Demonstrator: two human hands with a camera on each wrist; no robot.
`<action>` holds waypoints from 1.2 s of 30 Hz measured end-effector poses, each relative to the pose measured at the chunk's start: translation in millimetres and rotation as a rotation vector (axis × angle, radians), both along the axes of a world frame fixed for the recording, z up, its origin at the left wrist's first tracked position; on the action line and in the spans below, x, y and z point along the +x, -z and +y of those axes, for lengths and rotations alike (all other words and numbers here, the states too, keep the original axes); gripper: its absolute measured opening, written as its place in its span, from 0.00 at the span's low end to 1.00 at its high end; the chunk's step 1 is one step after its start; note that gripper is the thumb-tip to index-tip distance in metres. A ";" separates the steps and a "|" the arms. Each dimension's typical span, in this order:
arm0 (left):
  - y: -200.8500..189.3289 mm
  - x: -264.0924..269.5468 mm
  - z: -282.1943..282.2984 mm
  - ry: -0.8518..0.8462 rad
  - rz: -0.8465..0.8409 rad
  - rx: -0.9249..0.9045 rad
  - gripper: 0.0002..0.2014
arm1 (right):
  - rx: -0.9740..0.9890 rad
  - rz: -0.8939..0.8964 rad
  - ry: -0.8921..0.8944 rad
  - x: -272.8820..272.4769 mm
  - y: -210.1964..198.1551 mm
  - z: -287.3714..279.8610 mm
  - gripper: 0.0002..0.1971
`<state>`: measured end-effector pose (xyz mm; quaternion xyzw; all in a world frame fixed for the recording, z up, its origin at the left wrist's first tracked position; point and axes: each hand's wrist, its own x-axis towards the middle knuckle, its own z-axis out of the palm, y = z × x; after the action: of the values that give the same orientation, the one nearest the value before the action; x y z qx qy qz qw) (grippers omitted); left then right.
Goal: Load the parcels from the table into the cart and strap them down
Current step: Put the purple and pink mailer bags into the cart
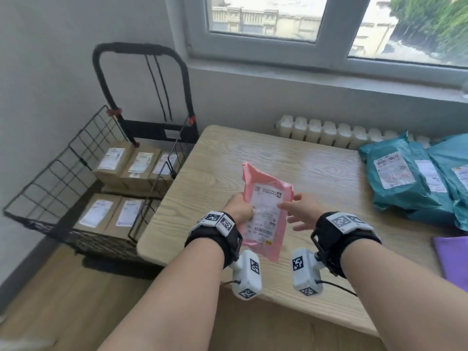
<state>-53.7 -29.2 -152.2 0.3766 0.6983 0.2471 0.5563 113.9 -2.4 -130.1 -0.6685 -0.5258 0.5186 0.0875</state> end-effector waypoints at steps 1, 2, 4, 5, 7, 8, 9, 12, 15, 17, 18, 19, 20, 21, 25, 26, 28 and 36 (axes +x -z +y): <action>-2.3 -13.2 -3.2 -0.012 0.010 -0.003 0.08 | -0.028 0.033 -0.020 -15.1 0.1 -2.5 0.04; -2.5 -31.7 -6.8 -0.022 0.030 -0.009 0.09 | -0.047 0.050 -0.045 -34.2 0.6 -4.8 0.03; -3.1 -69.1 -15.9 -0.039 0.060 -0.028 0.11 | -0.062 0.050 -0.088 -71.7 2.3 -9.8 0.07; -2.7 -88.1 -20.6 -0.057 0.066 -0.033 0.12 | -0.069 0.052 -0.108 -90.9 2.6 -12.2 0.08; -4.6 -122.4 -30.7 -0.103 0.065 -0.039 0.14 | -0.081 0.059 -0.129 -125.8 2.0 -16.9 0.10; -6.2 -139.3 -36.3 -0.124 0.064 -0.040 0.15 | -0.083 0.063 -0.135 -143.5 2.4 -19.3 0.10; -7.3 -155.7 -42.3 -0.141 0.063 -0.038 0.15 | -0.084 0.062 -0.143 -160.9 3.2 -21.7 0.10; -9.4 -199.3 -58.7 -0.182 0.020 -0.042 0.12 | -0.068 0.047 -0.172 -207.1 6.5 -28.4 0.12; -7.5 -235.4 -70.9 -0.242 0.003 -0.027 0.14 | -0.044 0.062 -0.173 -245.3 8.3 -32.1 0.14; -5.2 -254.2 -75.8 -0.280 -0.005 -0.009 0.15 | -0.040 0.083 -0.181 -266.7 6.7 -33.9 0.12; -4.5 -262.0 -77.2 -0.292 -0.005 -0.004 0.15 | -0.039 0.091 -0.187 -276.0 5.7 -34.2 0.11; -4.0 -269.2 -77.5 -0.302 -0.007 -0.007 0.14 | -0.036 0.097 -0.194 -284.0 4.5 -33.8 0.10; -4.1 -275.4 -77.5 -0.307 -0.010 -0.010 0.14 | -0.033 0.097 -0.201 -291.3 4.5 -32.2 0.10; -2.7 -281.6 -76.5 -0.315 -0.010 -0.011 0.14 | -0.026 0.098 -0.210 -298.0 4.8 -29.8 0.10; -0.3 -304.0 -68.6 -0.395 -0.020 0.028 0.18 | -0.009 0.116 -0.247 -324.8 7.5 -14.4 0.17; 0.0 -310.8 -65.9 -0.418 -0.020 0.031 0.19 | -0.005 0.118 -0.249 -332.0 7.9 -9.5 0.17; -4.0 -324.3 -59.9 -0.437 -0.015 0.022 0.17 | 0.000 0.117 -0.274 -347.1 7.5 1.0 0.15; -15.9 -382.1 -1.3 -0.505 -0.014 0.002 0.13 | -0.043 0.183 -0.339 -410.8 0.7 65.8 0.20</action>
<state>-435.9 -30.4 -136.4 0.1890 0.7663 0.3813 0.4813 -297.0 63.4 -130.8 -0.5222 -0.6097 0.5955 0.0318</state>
